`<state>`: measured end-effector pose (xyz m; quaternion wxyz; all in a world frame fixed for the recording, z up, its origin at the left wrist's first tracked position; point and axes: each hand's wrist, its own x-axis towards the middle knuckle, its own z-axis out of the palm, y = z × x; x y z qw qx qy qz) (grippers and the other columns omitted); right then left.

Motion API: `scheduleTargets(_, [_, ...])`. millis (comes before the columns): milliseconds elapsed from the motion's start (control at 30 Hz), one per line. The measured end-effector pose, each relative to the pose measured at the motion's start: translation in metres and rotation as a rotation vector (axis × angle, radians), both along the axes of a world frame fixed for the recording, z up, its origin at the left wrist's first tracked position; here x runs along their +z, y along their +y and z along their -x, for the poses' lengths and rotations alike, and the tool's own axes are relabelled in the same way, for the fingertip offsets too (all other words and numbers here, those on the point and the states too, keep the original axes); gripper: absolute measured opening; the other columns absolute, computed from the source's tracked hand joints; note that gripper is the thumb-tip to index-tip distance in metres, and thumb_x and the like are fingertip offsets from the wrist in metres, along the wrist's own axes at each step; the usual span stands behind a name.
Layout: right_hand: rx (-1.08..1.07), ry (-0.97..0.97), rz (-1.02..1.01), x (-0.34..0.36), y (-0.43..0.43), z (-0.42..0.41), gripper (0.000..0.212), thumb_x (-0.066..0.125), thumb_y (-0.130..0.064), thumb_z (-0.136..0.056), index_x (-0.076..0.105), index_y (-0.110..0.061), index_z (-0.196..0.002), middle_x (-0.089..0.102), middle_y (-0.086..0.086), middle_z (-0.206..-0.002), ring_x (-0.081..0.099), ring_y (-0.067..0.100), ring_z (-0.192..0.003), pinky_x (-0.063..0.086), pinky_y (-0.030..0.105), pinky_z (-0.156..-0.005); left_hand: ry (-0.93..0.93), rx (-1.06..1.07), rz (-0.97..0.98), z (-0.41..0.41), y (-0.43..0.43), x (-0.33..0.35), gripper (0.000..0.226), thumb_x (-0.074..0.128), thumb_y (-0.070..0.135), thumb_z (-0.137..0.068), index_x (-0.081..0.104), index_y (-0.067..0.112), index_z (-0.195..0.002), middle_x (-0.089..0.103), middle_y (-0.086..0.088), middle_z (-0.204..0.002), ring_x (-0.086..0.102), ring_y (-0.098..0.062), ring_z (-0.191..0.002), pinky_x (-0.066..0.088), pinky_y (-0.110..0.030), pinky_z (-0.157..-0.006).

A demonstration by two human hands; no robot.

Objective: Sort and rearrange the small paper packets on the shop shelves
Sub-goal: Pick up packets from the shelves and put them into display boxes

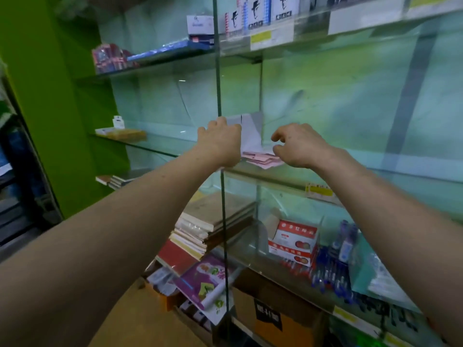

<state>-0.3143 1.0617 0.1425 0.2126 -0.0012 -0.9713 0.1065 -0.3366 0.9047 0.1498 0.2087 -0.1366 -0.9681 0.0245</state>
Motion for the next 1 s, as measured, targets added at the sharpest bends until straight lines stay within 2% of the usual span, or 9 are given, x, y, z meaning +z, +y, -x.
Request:
scheduleTargets(200, [-0.086, -0.066, -0.054, 0.015, 0.013, 0.034, 0.042, 0.05, -0.012, -0.091, 0.055, -0.02, -0.132, 0.054, 0.012, -0.135, 0.053, 0.031, -0.118, 0.044, 0.035, -0.097, -0.073, -0.137, -0.045, 0.047, 0.017, 0.006, 0.063, 0.057, 0.024, -0.089, 0.03, 0.017, -0.145, 0.034, -0.017, -0.14, 0.037, -0.035, -0.129, 0.035, -0.044, -0.102])
scheduleTargets(500, [-0.047, -0.193, -0.1, 0.004, 0.035, 0.095, 0.045, 0.054, -0.021, -0.091, 0.05, -0.018, -0.136, 0.051, 0.007, -0.139, 0.049, 0.026, -0.125, 0.042, 0.034, -0.101, -0.152, -0.2, -0.068, 0.109, 0.038, -0.006, 0.07, 0.06, 0.024, -0.089, 0.024, 0.017, -0.148, 0.03, -0.017, -0.147, 0.034, -0.035, -0.132, 0.034, -0.047, -0.107])
scheduleTargets(633, [0.015, -0.282, -0.134, -0.001, 0.045, 0.115, 0.057, 0.059, -0.036, -0.09, 0.043, -0.017, -0.141, 0.043, 0.004, -0.146, 0.045, 0.025, -0.129, 0.038, 0.034, -0.105, -0.169, -0.202, -0.071, 0.136, 0.054, -0.006, 0.074, 0.059, 0.018, -0.088, 0.02, 0.016, -0.15, 0.025, -0.017, -0.15, 0.03, -0.034, -0.136, 0.033, -0.046, -0.109])
scheduleTargets(800, [0.078, -0.363, -0.186, -0.009, 0.049, 0.141, 0.076, 0.064, -0.048, -0.084, 0.035, -0.016, -0.145, 0.036, 0.003, -0.151, 0.041, 0.025, -0.133, 0.036, 0.033, -0.108, -0.232, -0.228, -0.138, 0.159, 0.072, -0.003, 0.065, 0.052, 0.012, -0.091, 0.024, 0.015, -0.149, 0.027, -0.019, -0.149, 0.037, -0.034, -0.132, 0.037, -0.042, -0.107])
scheduleTargets(900, [0.087, -0.417, -0.198, -0.013, 0.05, 0.154, 0.074, 0.063, -0.048, -0.084, 0.036, -0.016, -0.145, 0.041, 0.004, -0.147, 0.046, 0.025, -0.128, 0.039, 0.034, -0.105, -0.248, -0.25, -0.174, 0.168, 0.076, 0.001, 0.064, 0.05, 0.009, -0.092, 0.022, 0.013, -0.15, 0.03, -0.018, -0.15, 0.035, -0.031, -0.135, 0.035, -0.035, -0.107])
scheduleTargets(1000, [0.095, -0.441, -0.232, -0.013, 0.05, 0.162, 0.062, 0.062, -0.044, -0.085, 0.048, -0.012, -0.137, 0.053, 0.007, -0.134, 0.054, 0.026, -0.115, 0.045, 0.034, -0.099, -0.3, -0.288, -0.195, 0.173, 0.077, 0.005, 0.065, 0.047, 0.005, -0.093, 0.019, 0.011, -0.151, 0.033, -0.014, -0.151, 0.036, -0.028, -0.136, 0.033, -0.03, -0.107])
